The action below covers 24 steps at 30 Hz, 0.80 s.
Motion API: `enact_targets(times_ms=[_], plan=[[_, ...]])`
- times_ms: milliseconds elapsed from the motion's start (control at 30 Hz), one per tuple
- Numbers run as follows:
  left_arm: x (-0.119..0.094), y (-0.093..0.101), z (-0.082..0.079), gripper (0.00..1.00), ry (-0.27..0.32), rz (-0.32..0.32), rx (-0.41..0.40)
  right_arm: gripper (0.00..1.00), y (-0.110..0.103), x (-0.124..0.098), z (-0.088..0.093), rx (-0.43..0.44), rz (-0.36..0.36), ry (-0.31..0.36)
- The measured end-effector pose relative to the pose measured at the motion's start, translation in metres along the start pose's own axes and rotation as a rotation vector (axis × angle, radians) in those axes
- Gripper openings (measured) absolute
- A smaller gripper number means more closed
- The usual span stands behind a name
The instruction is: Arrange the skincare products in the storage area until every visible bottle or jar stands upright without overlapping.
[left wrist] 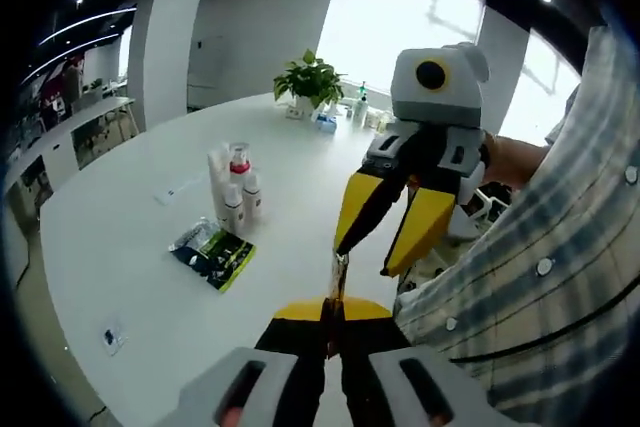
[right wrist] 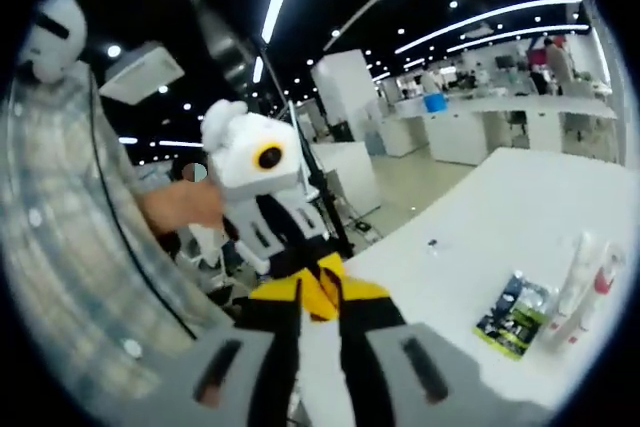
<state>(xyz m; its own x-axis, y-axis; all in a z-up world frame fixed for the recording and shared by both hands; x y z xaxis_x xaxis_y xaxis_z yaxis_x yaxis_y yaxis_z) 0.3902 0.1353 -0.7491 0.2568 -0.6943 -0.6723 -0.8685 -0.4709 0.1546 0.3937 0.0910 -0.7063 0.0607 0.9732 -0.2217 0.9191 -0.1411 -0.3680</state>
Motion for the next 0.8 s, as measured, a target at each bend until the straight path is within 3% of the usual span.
enact_targets(times_ms=[267,400,500,800], plan=[[0.005,0.012,0.016,0.02,-0.1,0.058,0.091,0.02,-0.008,0.002,0.021,-0.048,-0.059,-0.181],[0.006,0.014,0.019,0.02,-0.12,0.074,0.098,0.02,-0.006,0.003,0.026,-0.06,-0.067,-0.242],[0.004,0.015,0.016,0.02,-0.11,0.09,0.091,0.02,-0.005,0.003,0.039,-0.113,-0.075,-0.361],[0.004,0.019,0.021,0.02,-0.131,0.114,0.111,0.02,-0.012,0.009,0.04,-0.092,-0.107,-0.363]])
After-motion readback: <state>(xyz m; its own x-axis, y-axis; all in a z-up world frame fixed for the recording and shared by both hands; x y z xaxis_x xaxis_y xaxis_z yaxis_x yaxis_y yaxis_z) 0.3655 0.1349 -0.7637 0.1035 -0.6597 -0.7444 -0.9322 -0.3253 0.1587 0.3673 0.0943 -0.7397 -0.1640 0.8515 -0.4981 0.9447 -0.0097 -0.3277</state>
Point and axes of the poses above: the point that each gripper's makers call its tool centre point, and the gripper's own axes: x roughly forward along the fingers, y roughly to its right, z roughly out of its underside, the point moved 3 cm from there along -x, roughly backward along the fingers, and after that the axes turned 9 degrees about -z, right-handed, at the moved point
